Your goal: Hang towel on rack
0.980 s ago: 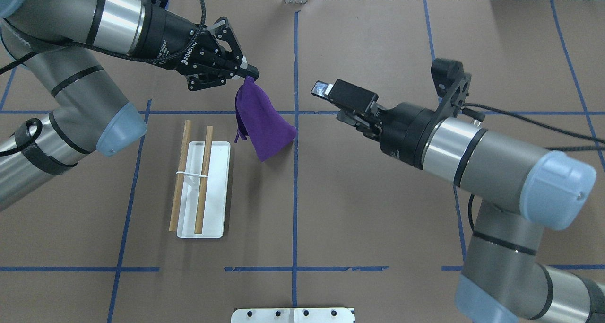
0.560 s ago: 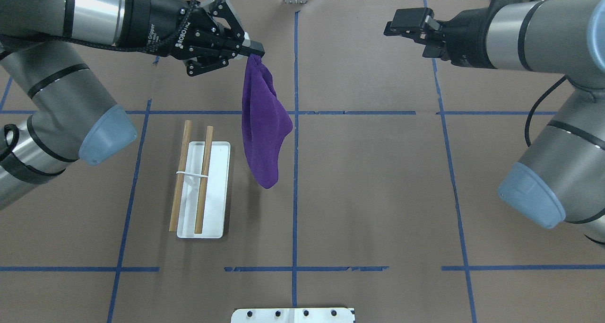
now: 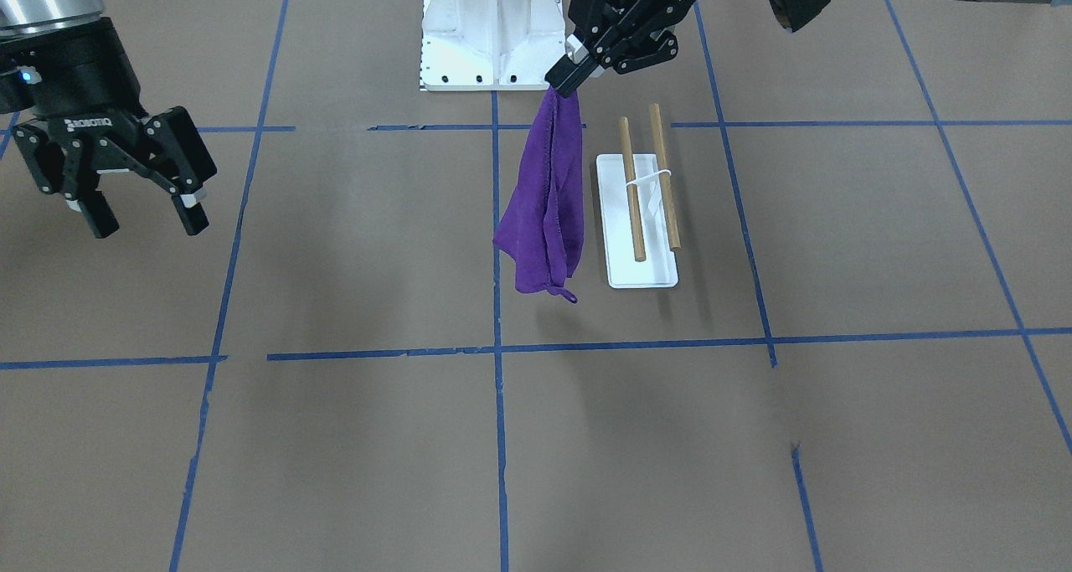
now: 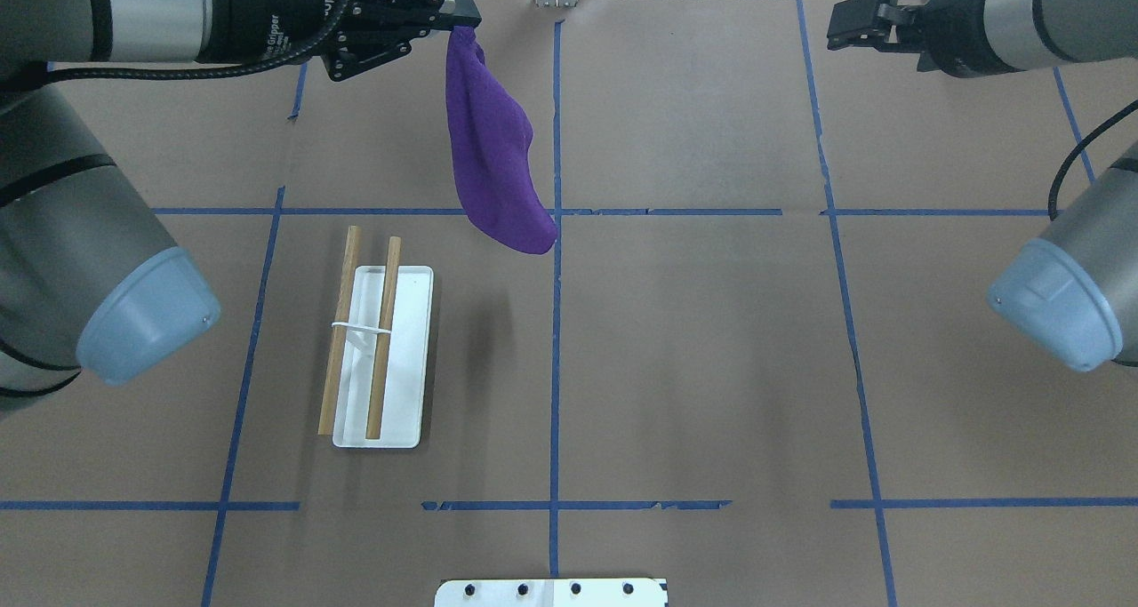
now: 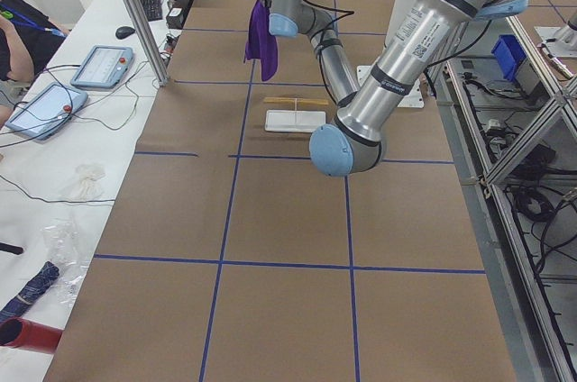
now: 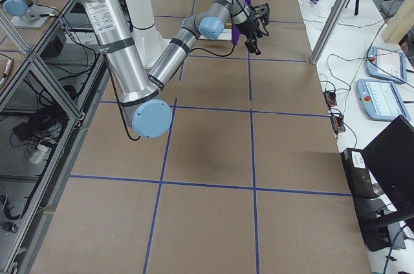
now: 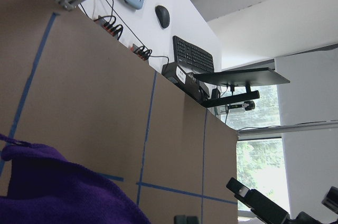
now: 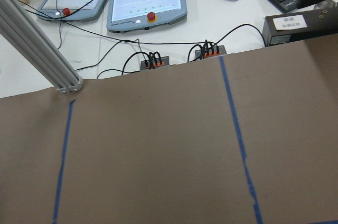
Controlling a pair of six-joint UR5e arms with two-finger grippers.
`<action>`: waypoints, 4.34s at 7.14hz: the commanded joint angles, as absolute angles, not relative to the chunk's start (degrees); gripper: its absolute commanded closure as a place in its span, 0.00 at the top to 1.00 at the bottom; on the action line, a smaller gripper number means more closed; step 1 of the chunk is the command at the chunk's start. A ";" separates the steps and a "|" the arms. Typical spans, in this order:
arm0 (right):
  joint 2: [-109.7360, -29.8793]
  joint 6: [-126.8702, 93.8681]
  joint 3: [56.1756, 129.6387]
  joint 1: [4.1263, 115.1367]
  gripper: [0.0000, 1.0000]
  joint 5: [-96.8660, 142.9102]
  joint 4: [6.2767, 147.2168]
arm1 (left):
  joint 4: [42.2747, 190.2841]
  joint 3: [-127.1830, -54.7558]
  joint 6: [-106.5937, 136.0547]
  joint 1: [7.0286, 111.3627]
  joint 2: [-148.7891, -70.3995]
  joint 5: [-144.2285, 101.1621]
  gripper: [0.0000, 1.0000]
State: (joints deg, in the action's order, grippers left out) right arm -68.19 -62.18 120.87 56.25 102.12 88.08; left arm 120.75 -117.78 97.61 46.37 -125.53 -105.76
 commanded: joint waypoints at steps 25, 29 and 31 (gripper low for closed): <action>-89.02 13.61 104.70 89.89 1.00 132.08 107.15 | 76.07 -121.89 9.93 68.92 -104.77 -106.72 1.00; -92.72 13.18 90.96 94.75 1.00 136.25 87.72 | 81.21 -98.99 -5.79 87.25 -100.23 -124.07 1.00; -92.81 9.52 91.41 94.66 1.00 136.49 87.80 | 85.93 -94.68 -5.89 90.78 -90.41 -133.11 1.00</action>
State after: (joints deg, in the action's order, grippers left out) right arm -92.75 11.79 91.76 94.63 136.57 88.11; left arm 83.24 -97.37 -5.55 88.65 -96.20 -127.75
